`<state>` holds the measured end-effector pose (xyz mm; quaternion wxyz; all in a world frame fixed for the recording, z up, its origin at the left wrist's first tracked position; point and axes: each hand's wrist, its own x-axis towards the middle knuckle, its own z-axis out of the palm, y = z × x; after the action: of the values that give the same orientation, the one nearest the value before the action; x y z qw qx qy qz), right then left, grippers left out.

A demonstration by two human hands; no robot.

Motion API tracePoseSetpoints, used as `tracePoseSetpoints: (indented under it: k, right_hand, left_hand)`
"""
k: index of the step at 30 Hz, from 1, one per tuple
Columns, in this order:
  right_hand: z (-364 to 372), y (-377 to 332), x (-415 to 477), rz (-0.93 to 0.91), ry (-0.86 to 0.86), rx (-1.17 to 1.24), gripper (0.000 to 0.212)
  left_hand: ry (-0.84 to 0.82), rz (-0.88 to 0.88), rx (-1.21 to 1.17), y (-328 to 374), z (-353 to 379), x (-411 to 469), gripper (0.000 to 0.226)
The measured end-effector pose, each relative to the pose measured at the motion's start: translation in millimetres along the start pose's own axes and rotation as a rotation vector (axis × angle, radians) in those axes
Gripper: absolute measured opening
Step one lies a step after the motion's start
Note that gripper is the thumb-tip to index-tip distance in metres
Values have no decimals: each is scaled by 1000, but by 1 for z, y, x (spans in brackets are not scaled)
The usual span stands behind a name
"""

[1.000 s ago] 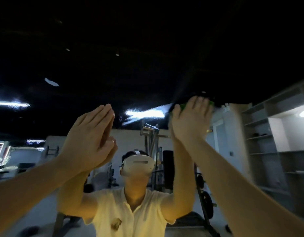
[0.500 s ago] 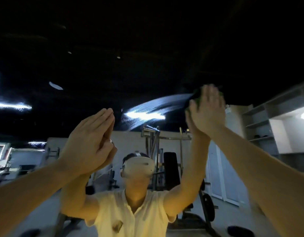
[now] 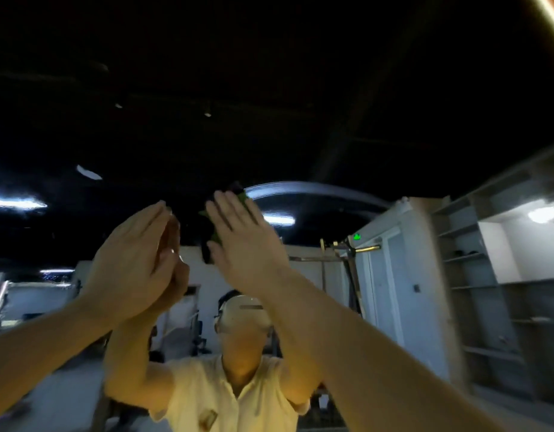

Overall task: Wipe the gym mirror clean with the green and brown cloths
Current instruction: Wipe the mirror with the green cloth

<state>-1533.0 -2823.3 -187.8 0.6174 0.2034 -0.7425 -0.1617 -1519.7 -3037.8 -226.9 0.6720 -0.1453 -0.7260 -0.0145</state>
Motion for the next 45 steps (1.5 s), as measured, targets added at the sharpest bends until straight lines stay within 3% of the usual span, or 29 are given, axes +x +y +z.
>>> tracePoseSetpoints:
  k: [2,6,8,10,14,18,20,22,28,30,32,34,37,42,43,45]
  right_hand:
    - [2,44,-17,128,43,2,70]
    - [-5,149,-46,636,67,-11,71]
    - [-8,172,-42,915,68,69,72]
    - [-9,162,-16,1037,85,97,73]
    - [-8,90,44,806,124,20,73]
    - [-2,6,47,324,129,46,68]
    - [1,2,23,73,79,19,66]
    - [-1,33,3,41,62,20,67]
    - [-1,171,-58,742,152,33,71]
    - [0,182,-62,999,138,91,72]
    - [-2,161,-42,1109,134,127,73]
    - [-5,119,-16,982,143,96,74]
    - [1,41,3,592,119,16,69]
    - [9,-42,-58,-67,12,69,70]
    - [12,-36,-74,-104,18,89,70]
    - [12,-10,-91,20,43,71,69]
  left_hand:
    - [-30,-16,57,-1,6,-2,83]
    - [-30,-42,146,11,19,-4,93]
    - [-23,-65,169,17,23,-4,99]
    - [-23,-63,185,17,27,-6,102]
    - [-13,-43,168,8,28,-7,102]
    - [-30,-14,135,4,23,-8,95]
    - [-15,-10,113,3,21,-7,92]
    - [-13,-19,109,2,23,-8,91]
    - [6,-54,91,12,27,-9,92]
    - [8,-62,92,15,28,-9,94]
    - [4,-63,102,12,30,-9,95]
    - [-7,-52,115,9,30,-10,95]
    - [-20,-28,108,5,27,-12,92]
    - [-55,3,101,-3,19,-11,84]
    - [-68,13,100,-4,18,-11,85]
    - [-89,27,92,-4,17,-12,87]
